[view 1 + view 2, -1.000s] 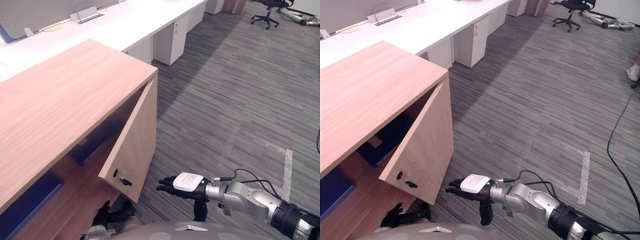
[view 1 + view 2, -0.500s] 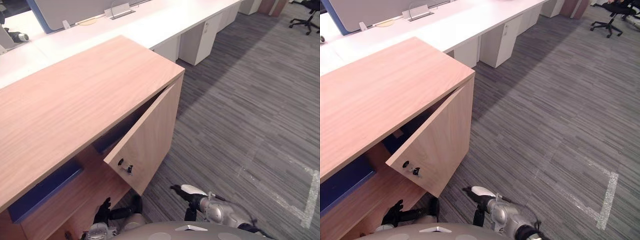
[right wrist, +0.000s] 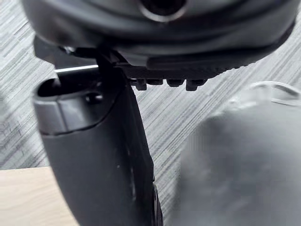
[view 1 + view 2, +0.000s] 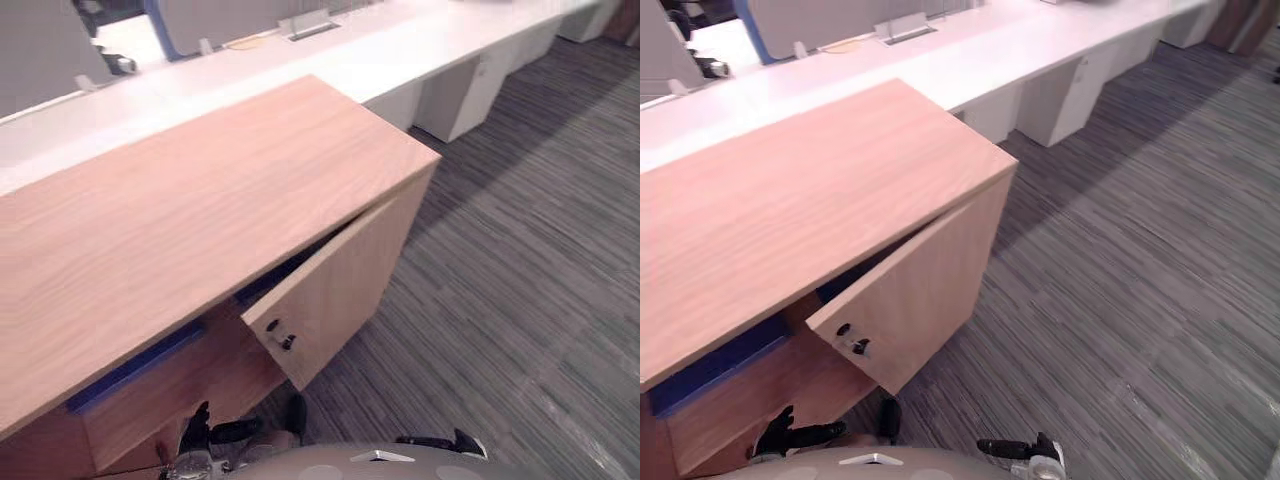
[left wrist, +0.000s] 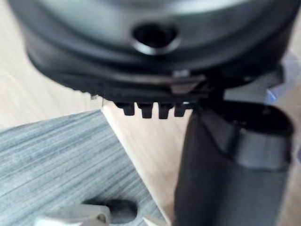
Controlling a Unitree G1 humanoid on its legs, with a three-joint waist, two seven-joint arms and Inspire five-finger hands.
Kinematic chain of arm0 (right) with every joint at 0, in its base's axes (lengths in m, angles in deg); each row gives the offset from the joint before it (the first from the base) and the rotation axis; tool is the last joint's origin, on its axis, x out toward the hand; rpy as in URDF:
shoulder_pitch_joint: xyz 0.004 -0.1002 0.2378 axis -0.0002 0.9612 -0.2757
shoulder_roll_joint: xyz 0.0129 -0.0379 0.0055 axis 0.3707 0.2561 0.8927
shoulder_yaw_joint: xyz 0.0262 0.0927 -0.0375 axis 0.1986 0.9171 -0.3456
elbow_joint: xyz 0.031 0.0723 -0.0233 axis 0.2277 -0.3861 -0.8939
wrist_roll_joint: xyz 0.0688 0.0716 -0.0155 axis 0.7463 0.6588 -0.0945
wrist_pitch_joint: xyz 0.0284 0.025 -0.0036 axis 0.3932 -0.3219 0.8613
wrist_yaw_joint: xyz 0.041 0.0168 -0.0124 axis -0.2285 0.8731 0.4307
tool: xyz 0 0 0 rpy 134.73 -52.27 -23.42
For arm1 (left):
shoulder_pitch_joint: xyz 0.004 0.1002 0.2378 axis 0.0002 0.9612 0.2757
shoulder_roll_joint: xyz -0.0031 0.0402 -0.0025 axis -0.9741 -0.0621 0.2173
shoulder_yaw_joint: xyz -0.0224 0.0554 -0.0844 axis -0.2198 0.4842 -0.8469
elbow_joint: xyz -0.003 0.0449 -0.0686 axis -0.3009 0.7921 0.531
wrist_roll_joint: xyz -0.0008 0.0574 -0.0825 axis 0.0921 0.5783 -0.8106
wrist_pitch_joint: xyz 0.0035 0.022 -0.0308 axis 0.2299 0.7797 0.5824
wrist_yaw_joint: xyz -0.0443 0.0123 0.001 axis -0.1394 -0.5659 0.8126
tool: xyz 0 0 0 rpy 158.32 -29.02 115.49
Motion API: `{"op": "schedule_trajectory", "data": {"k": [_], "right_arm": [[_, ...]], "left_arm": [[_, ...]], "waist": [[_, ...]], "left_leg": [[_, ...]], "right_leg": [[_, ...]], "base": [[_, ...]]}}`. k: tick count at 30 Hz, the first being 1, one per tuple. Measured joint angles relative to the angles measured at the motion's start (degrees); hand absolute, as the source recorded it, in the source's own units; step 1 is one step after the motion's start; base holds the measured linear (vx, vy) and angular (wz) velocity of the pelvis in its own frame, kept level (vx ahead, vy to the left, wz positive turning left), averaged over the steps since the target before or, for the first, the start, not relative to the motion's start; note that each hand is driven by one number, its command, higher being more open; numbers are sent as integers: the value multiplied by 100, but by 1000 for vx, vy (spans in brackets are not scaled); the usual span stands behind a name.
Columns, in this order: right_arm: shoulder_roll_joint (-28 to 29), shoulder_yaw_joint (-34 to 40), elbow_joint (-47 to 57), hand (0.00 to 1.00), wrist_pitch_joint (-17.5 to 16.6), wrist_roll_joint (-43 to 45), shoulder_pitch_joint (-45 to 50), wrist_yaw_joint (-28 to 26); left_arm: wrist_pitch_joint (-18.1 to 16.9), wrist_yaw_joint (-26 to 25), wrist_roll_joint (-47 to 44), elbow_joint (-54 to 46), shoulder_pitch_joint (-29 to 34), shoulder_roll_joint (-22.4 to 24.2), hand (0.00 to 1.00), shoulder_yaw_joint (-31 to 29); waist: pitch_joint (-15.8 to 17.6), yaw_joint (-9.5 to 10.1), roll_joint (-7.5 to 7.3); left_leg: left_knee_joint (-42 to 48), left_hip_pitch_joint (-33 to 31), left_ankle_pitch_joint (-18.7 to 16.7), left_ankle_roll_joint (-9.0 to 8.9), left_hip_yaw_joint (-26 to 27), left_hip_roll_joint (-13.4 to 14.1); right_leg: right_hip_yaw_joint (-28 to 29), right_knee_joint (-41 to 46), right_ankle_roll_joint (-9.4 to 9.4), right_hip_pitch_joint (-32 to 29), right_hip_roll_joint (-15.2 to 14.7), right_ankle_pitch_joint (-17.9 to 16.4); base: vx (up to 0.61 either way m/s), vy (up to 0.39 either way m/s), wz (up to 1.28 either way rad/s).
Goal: Walk over to the cabinet, pick up the folder, carry it to the office cabinet, place the folder inside the office cabinet, then close the office cabinet door
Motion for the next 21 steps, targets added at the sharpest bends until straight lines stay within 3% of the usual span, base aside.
{"op": "schedule_trajectory", "data": {"k": [1,4,5,7,9,10,13,17,19,20,21], "right_arm": [[16,-8,96,100,-24,54,9,-21],[85,-98,155,100,-70,253,19,-62],[115,-96,148,100,-73,261,34,-67],[197,-109,41,100,-77,376,36,-85],[123,-104,30,100,-67,381,56,-122],[66,-134,-74,100,-80,385,58,-79],[100,-148,-116,100,-132,388,26,-79],[55,-298,-103,100,-177,416,-27,-90],[2,-365,-120,100,-196,411,-85,-108],[-6,-354,-118,100,-176,398,-102,-123],[40,-313,-120,100,-176,396,-150,-124]], "left_arm": [[8,-75,0,-16,-11,-15,100,6],[30,-87,-6,17,-14,-113,100,168],[41,-93,-6,13,-15,-137,100,221],[56,-93,-3,12,-34,-219,100,230],[67,-122,-14,20,-10,-110,100,224],[57,-205,-39,11,8,-36,100,160],[42,-225,-42,3,-14,-65,100,151],[0,-210,-54,-31,-12,-44,100,110],[-32,-206,-120,-112,-56,-38,100,101],[-35,-194,-168,-229,-56,-24,100,45],[-26,-197,-232,-302,-71,-30,100,-131]], "waist": [[85,-37,1],[138,-67,-11],[134,-79,-33],[121,-113,-204],[71,-150,-88],[72,-78,36],[112,-51,-15],[238,-39,43],[371,-62,71],[473,-43,140],[501,-124,-8]], "left_leg": [[3,12,5,39,-214,27],[-3,15,26,-37,-548,144],[-11,21,16,-90,-629,146],[-26,32,-9,-204,-845,56],[-25,-13,-9,-329,-919,325],[-18,-77,152,-647,-1162,639],[-19,-52,178,-692,-1154,726],[4,-89,276,-782,-1296,776],[1,-269,535,-599,-855,785],[42,-363,223,17,21,904],[238,-516,-452,461,976,991]], "right_leg": [[1370,170,303,-483,346,-512],[2799,-410,802,-904,1168,-963],[2817,-657,851,-893,1242,-934],[2507,-1297,1240,-784,1289,-783],[2139,-1675,1125,-540,1602,-752],[1754,-2282,936,-91,2144,-521],[1655,-2423,892,35,2290,-494],[1496,-2529,810,197,2457,-453],[1199,-2466,755,202,2478,-449],[970,-2413,660,195,2522,-439],[770,-2542,447,237,2481,-304]], "base": [[56,4,81],[15,-70,65],[-21,-173,70],[-19,-202,75],[11,-359,83],[62,-419,77],[37,-195,37],[-14,-70,28],[-126,1,69],[-143,4,110],[-128,22,118]]}}
